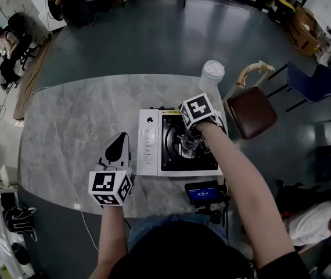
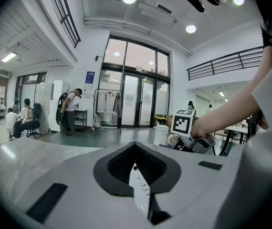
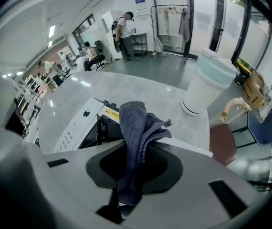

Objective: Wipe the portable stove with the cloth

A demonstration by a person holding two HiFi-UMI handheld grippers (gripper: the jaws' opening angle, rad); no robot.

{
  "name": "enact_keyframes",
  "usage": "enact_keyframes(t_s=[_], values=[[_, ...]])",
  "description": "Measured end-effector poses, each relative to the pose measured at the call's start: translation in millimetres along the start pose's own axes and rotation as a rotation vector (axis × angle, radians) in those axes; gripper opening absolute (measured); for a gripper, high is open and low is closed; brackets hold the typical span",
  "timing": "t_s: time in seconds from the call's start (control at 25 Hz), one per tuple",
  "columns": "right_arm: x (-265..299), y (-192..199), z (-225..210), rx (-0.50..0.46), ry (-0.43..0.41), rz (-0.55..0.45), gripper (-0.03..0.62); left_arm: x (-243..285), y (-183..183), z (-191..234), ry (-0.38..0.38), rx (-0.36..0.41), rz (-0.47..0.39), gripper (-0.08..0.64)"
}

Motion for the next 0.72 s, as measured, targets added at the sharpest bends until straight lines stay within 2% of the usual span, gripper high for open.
enact_keyframes(t_s=[0.12,0.28,0.52,0.64,0.72], values=[[-1.0,-2.3,11.9,-0.122,-0.068,-0.024,0.077,0.0,0.7,2.4,-0.005,-0.012,-0.005,0.011],[-2.6,-5.3,36.3,-0.255,-0.222,-0.075,0.067,-0.3,2.0,5.0,-0.012,-0.025,-0.008,0.011],[-0.6,-10.0,36.1,-0.284,-0.303,-0.018,0.063,-5.7,2.4,10.4,-0.031,-0.034,-0.014,0.011],[-11.2,-24.2,33.8,-0.271,-0.407,0.018,0.063,-11.3,3.9,15.7,-0.048,-0.037,-0.014,0.011],[-22.8,-41.9,31.8,-0.276,-0.464,0.008,0.063,-14.6,5.2,19.7,-0.063,-0.04,-0.013,0.011]])
Point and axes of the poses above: the fingertips, and each gripper's own axes: x forward along the fingers, z to its left, y out of its underside, the point moved 6 cm from there along -x, backward along the fingers, and after that the axes turned 10 degrees about y, right-handed, at the moved point
